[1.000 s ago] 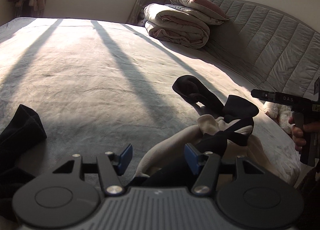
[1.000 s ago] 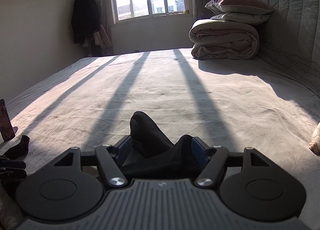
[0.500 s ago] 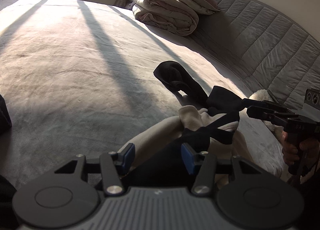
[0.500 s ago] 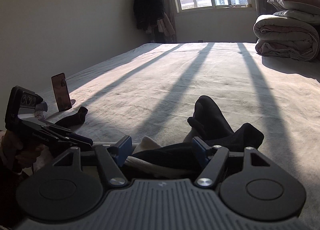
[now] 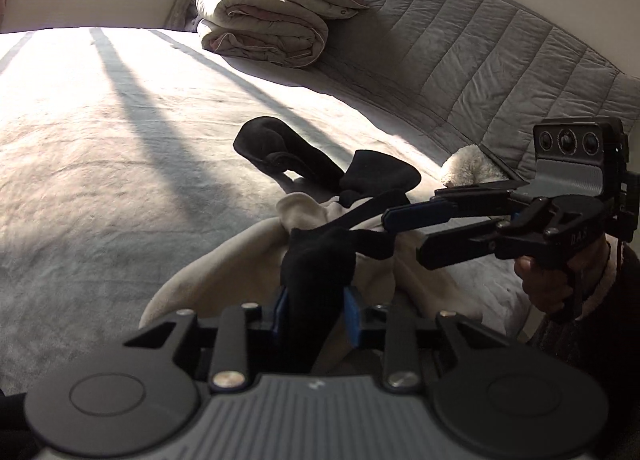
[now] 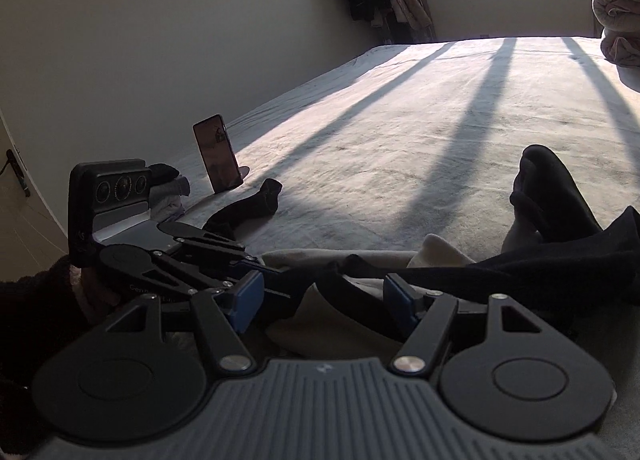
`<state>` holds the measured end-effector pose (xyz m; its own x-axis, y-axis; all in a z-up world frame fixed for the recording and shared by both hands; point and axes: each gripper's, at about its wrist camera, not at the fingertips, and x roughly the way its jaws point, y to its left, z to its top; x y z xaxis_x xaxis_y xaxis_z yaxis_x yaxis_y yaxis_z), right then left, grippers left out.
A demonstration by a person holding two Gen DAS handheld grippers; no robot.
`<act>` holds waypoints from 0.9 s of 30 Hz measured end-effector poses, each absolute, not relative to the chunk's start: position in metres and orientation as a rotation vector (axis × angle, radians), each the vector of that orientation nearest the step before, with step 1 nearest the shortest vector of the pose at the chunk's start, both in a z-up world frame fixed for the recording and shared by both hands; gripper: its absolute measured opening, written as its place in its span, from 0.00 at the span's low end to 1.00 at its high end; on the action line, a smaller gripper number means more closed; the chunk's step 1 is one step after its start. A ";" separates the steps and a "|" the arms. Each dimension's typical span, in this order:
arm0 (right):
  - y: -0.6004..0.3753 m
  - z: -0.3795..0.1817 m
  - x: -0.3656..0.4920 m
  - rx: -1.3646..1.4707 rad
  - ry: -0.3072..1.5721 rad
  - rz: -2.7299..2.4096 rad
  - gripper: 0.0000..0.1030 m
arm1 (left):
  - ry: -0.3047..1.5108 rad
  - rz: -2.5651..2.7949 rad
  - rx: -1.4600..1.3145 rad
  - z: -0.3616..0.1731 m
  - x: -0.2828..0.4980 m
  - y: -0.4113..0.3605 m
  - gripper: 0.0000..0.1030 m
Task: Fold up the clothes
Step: 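Grasp the beige fleece with the left gripper while the right gripper grasps its black edge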
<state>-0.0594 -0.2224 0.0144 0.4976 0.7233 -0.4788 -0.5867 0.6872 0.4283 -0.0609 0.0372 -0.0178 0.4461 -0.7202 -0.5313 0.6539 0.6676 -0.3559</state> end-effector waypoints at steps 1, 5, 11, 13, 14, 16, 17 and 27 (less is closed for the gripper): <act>-0.221 0.015 -0.058 0.242 0.696 0.814 0.68 | 0.693 -0.862 -0.105 -0.016 -0.064 0.039 0.28; -0.220 0.014 -0.048 0.328 0.761 0.852 0.68 | 0.629 -0.912 -0.118 -0.006 -0.076 0.046 0.29; -0.216 0.004 -0.030 0.446 0.898 0.878 0.66 | 0.610 -1.000 -0.095 -0.004 -0.089 0.044 0.29; -0.212 -0.003 -0.027 0.479 0.927 0.883 0.55 | 0.619 -1.003 -0.064 -0.007 -0.093 0.040 0.29; -0.210 -0.006 -0.025 0.495 0.941 0.885 0.50 | 0.622 -1.002 -0.049 -0.008 -0.095 0.039 0.29; -0.206 -0.010 -0.023 0.486 0.956 0.864 0.34 | 0.623 -0.996 -0.021 -0.009 -0.098 0.038 0.31; -0.203 -0.012 -0.022 0.481 0.963 0.853 0.27 | 0.620 -0.992 -0.011 -0.009 -0.099 0.039 0.31; -0.210 -0.003 -0.039 0.375 0.913 0.880 0.06 | 0.598 -0.859 -0.117 0.000 -0.079 0.085 0.47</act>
